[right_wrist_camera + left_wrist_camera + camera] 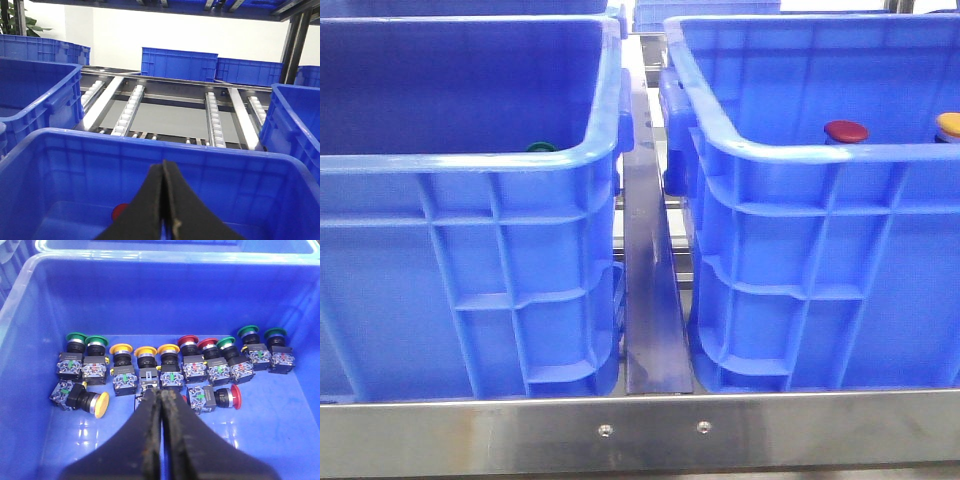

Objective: Pick red and yellow buttons and place in box

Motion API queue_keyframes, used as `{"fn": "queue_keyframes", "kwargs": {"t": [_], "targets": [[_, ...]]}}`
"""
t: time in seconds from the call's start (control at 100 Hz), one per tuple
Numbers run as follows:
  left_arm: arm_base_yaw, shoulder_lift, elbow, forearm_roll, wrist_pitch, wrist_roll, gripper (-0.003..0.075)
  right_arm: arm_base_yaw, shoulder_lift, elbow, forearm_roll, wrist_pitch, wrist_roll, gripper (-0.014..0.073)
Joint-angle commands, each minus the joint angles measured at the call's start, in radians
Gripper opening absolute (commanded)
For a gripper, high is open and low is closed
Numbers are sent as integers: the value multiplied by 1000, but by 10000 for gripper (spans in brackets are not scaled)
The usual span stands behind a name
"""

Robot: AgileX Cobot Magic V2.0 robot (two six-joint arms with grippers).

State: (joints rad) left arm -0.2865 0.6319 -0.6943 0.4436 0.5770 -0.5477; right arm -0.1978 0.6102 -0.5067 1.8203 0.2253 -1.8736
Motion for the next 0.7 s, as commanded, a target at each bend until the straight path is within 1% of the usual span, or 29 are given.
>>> {"fn": "queue_keyframes", "kwargs": {"t": [0.0, 0.26, 0.34, 0.4, 0.43, 0.47, 0.51, 0.58, 0.63, 0.69], "targets": [[1, -1, -26, 10, -74, -9, -20, -2, -4, -26, 77, 28, 5, -69], [1, -1, -26, 10, -74, -9, -20, -2, -4, -26, 77, 28, 5, -69], [12, -1, -26, 30, -90, -7, -20, -2, -4, -26, 77, 28, 5, -69], [30, -3, -18, 2, -111, 35, -20, -2, -4, -26, 77, 28, 5, -69], [40, -9, -9, -36, -149, 81, -20, -2, -4, -26, 77, 29, 5, -69], [59, -23, 14, -117, -206, 186, -20, -2, -4, -26, 77, 29, 5, -69], [75, -38, 39, -211, -288, 310, -20, -2, -4, -26, 77, 28, 5, -69], [101, -73, 110, -330, -448, 465, -20, -2, -4, -26, 77, 28, 5, -69], [113, -98, 179, -363, -556, 509, -20, -2, -4, -26, 77, 28, 5, -69], [125, -133, 250, -362, -667, 509, -20, -2, -4, -26, 77, 27, 5, -69]]}}
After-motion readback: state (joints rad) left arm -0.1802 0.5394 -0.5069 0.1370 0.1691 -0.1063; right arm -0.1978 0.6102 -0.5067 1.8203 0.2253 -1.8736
